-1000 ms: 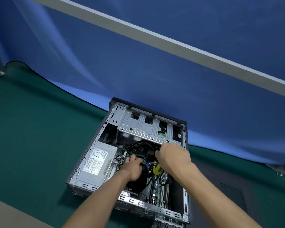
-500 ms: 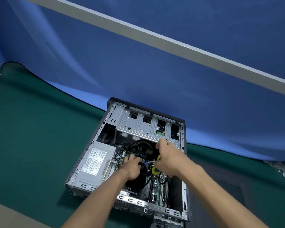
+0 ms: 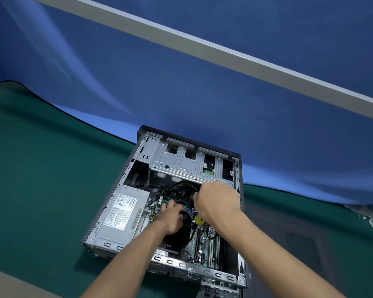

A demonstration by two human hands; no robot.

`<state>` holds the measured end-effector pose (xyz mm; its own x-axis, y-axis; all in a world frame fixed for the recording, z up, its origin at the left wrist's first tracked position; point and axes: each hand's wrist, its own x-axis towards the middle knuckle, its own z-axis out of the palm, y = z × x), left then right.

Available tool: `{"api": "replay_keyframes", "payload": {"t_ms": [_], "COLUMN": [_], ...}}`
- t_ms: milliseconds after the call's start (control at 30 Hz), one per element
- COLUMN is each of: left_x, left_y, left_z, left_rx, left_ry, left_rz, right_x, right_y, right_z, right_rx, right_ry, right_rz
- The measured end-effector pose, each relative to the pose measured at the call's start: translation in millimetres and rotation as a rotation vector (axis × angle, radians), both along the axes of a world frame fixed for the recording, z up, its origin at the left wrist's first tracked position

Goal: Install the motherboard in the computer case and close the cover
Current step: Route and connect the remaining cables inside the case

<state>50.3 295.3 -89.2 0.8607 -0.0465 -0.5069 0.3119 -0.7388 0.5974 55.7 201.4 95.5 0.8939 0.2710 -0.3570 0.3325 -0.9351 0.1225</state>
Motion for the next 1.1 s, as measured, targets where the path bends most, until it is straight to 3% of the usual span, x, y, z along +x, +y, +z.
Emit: {"api": "replay_keyframes", "payload": {"t_ms": [167, 367, 500, 567, 700, 833, 900, 1000, 1033, 1100], "left_x": [-0.8, 0.9, 1.3, 2.4, 1.5, 2.1, 2.0, 0.8, 1.0, 1.1], "left_y": [0.3, -0.8, -1.8, -2.4, -2.4, -2.1, -2.3, -2.1, -1.9, -1.9], "left_z": [0.6, -0.1, -1.6, -3.1, -3.4, -2.5, -2.1, -0.3, 0.0, -0.7], "left_rx": [-0.025, 0.001, -0.007, -0.015, -0.033, -0.049, -0.050, -0.044, -0.045, -0.055], "left_ry": [0.014, -0.001, -0.002, -0.007, -0.004, -0.007, -0.006, -0.008, -0.009, -0.007], "left_rz": [0.008, 0.003, 0.014, 0.020, 0.032, 0.037, 0.040, 0.042, 0.043, 0.044], "right_x": [11.5, 12.7, 12.5, 9.2, 3.0, 10.5, 10.2, 8.6, 10.2, 12.4], "right_y": [2.3, -4.8, -14.1, -17.2, -15.0, -19.7, -20.6, -16.6, -16.2, -14.8], "right_z": [10.2, 5.8, 9.1, 6.7, 6.0, 14.4, 10.0, 5.6, 7.6, 9.2], "right_rx": [0.010, 0.008, 0.113, 0.142, -0.080, 0.034, 0.089, -0.014, -0.061, -0.071], "right_ry": [0.365, 0.142, 0.357, 0.270, 0.097, 0.381, 0.341, 0.124, 0.154, 0.400], "right_rz": [-0.095, -0.161, -0.181, -0.156, -0.048, -0.144, -0.128, -0.093, -0.089, -0.110]}}
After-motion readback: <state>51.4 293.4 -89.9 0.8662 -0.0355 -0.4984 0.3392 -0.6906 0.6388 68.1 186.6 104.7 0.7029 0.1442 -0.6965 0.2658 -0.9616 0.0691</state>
